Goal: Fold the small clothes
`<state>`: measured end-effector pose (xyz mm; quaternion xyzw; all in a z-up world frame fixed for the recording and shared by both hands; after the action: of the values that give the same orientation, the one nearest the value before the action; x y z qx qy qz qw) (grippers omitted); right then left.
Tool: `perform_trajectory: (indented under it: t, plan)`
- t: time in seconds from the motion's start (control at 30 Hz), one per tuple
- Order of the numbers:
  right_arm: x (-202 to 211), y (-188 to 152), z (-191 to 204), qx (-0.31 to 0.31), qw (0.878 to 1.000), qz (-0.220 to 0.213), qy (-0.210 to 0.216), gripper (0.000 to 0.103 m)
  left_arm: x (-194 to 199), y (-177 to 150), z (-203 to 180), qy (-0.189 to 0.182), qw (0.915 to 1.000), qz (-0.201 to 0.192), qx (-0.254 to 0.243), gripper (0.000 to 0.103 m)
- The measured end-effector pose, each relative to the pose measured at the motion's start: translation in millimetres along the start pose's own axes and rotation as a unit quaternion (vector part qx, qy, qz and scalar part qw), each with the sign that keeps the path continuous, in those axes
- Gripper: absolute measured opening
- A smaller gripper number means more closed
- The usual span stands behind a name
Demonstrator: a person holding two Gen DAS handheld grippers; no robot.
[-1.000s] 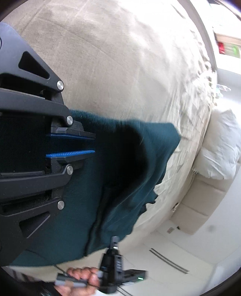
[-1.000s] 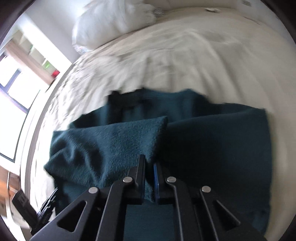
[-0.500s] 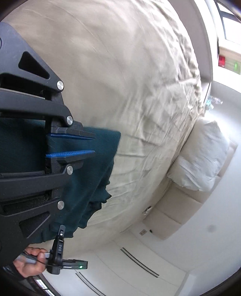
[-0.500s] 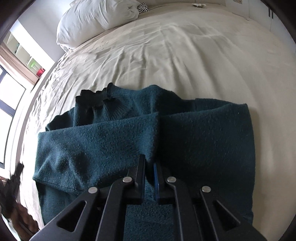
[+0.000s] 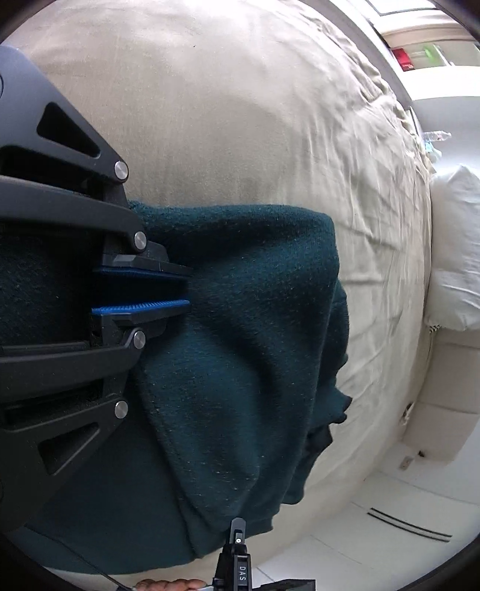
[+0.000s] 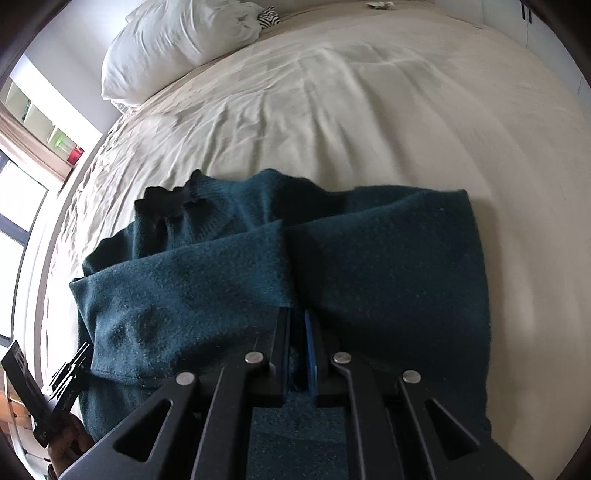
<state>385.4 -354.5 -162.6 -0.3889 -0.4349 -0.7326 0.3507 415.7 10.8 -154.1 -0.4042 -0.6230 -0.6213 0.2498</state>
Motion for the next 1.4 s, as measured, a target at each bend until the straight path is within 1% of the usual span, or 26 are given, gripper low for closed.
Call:
perform_trajectory:
  t: [0.1, 0.17, 0.27, 0.3, 0.33, 0.4, 0.43, 0.47, 0.5, 0.6, 0.73, 0.8, 0.87, 0.93, 0.97, 1.03, 1.07, 1.1, 1.13, 1.17, 1.2, 1.23, 1.27, 1.3, 1.33, 1.4]
  plan:
    - [0.7, -5.5, 0.3, -0.005, 1.000, 0.004, 0.010, 0.008, 6.8, 2.0, 0.3, -0.009, 0.9998, -0.001, 0.015, 0.011]
    - [5.1, -7.4, 1.8, -0.013, 1.000, 0.001, 0.026, 0.008, 13.7, 8.6, -2.3, -0.023, 0.9993, -0.017, 0.023, 0.011]
    - [10.2, -7.9, -0.3, -0.038, 0.998, -0.003, 0.044, 0.012, 25.1, 17.6, -5.5, -0.019, 0.9983, -0.054, 0.014, 0.011]
    - [9.9, -8.8, -0.5, -0.044, 0.998, -0.002, 0.049, 0.014, 24.7, 20.5, -7.1, -0.018, 0.9982, -0.055, 0.013, 0.011]
    - [7.9, -10.3, 0.7, -0.038, 0.998, 0.000, 0.045, 0.016, 20.0, 21.1, -7.3, -0.017, 0.9986, -0.048, 0.012, 0.011]
    - [-1.2, -15.1, 8.0, -0.015, 0.999, 0.010, 0.034, 0.017, 0.9, 13.4, -5.6, -0.008, 0.9998, -0.009, 0.015, 0.011]
    - [-3.5, -16.4, 11.8, 0.000, 1.000, 0.009, 0.025, 0.017, -6.4, 7.6, -4.8, -0.012, 0.9998, -0.005, 0.015, 0.011]
    - [-4.4, -16.8, 16.0, 0.020, 1.000, 0.005, 0.012, 0.014, -5.3, 6.7, -5.0, -0.013, 0.9996, -0.021, 0.012, 0.011]
    - [-3.6, -16.0, 17.3, 0.024, 1.000, 0.001, 0.007, 0.012, -3.7, 4.3, -5.6, -0.012, 0.9995, -0.027, 0.008, 0.011]
    - [2.4, -13.3, 13.0, 0.009, 1.000, -0.004, 0.021, 0.008, -2.9, 3.1, -7.4, -0.009, 0.9997, -0.024, -0.002, 0.011]
    - [21.9, -19.6, 14.6, -0.006, 0.999, -0.019, 0.050, 0.008, -1.7, 3.1, -3.8, -0.021, 0.9995, -0.022, 0.003, 0.011]
    - [29.3, -22.5, 17.2, -0.006, 0.998, -0.027, 0.055, 0.008, -2.2, 2.2, -3.9, -0.024, 0.9994, -0.024, 0.003, 0.011]
    - [24.0, -21.8, 14.5, -0.004, 0.999, -0.024, 0.044, 0.008, -0.7, -0.9, -4.8, -0.021, 0.9994, -0.027, 0.000, 0.011]
    - [7.3, -19.9, 6.5, -0.010, 1.000, -0.009, 0.028, 0.007, -2.1, -1.2, -6.3, -0.015, 0.9994, -0.029, -0.006, 0.011]
    - [-5.2, -19.2, 2.2, -0.008, 0.999, 0.004, 0.033, 0.007, -2.5, -1.4, -7.5, -0.012, 0.9994, -0.031, -0.012, 0.011]
    - [-6.5, -16.1, -5.9, -0.028, 0.998, -0.003, 0.056, 0.006, -1.6, -2.6, -7.6, -0.013, 0.9994, -0.031, -0.013, 0.011]
    - [-1.3, -14.7, -11.4, -0.051, 0.996, -0.011, 0.075, 0.010, 0.1, -3.1, -7.6, -0.013, 0.9994, -0.027, -0.015, 0.011]
    - [4.0, -14.2, -17.4, -0.065, 0.995, -0.020, 0.079, 0.018, 1.5, -4.4, -7.7, -0.013, 0.9995, -0.025, -0.018, 0.011]
    - [8.3, -14.4, -22.3, -0.076, 0.994, -0.026, 0.080, 0.021, 4.4, -7.1, -7.9, -0.012, 0.9995, -0.020, -0.022, 0.011]
    - [17.3, -17.4, -31.2, -0.093, 0.993, -0.032, 0.072, 0.028, 10.9, -12.6, -8.3, -0.011, 0.9995, -0.013, -0.027, 0.011]
    - [27.7, -22.4, -37.2, -0.097, 0.993, -0.038, 0.059, 0.040, 17.1, -18.3, -8.7, -0.011, 0.9994, -0.009, -0.030, 0.011]
    - [39.6, -28.7, -40.0, -0.091, 0.993, -0.048, 0.051, 0.047, 25.5, -24.7, -8.7, -0.012, 0.9993, -0.006, -0.036, 0.011]
    - [50.6, -35.4, -39.8, -0.079, 0.994, -0.060, 0.049, 0.058, 33.5, -34.5, -7.4, -0.013, 0.9991, 0.006, -0.040, 0.011]
    - [70.7, -50.4, -36.8, -0.051, 0.994, -0.079, 0.050, 0.066, 40.2, -47.1, -5.1, -0.015, 0.9988, 0.024, -0.039, 0.011]
    - [80.7, -61.9, -34.8, -0.033, 0.994, -0.086, 0.050, 0.069, 49.5, -58.3, -3.4, -0.027, 0.9986, 0.028, -0.035, 0.011]
    - [114.7, -101.6, -29.6, 0.025, 0.993, -0.107, 0.042, 0.071, 79.4, -82.2, 1.5, -0.051, 0.9982, 0.019, -0.025, 0.012]
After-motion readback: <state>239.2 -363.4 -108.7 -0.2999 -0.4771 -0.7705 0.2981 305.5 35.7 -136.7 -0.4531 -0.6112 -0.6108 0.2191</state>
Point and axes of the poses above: each gripper's, at about its wrist camera, not at the fingertips, and x roughly against the way its jaws point, z to its left, y to its top, the point moved 6 cm from there along -x, roughly the way its jaws point, and after that the axes turned 2 degrees about -x, right-handed, at the moved point
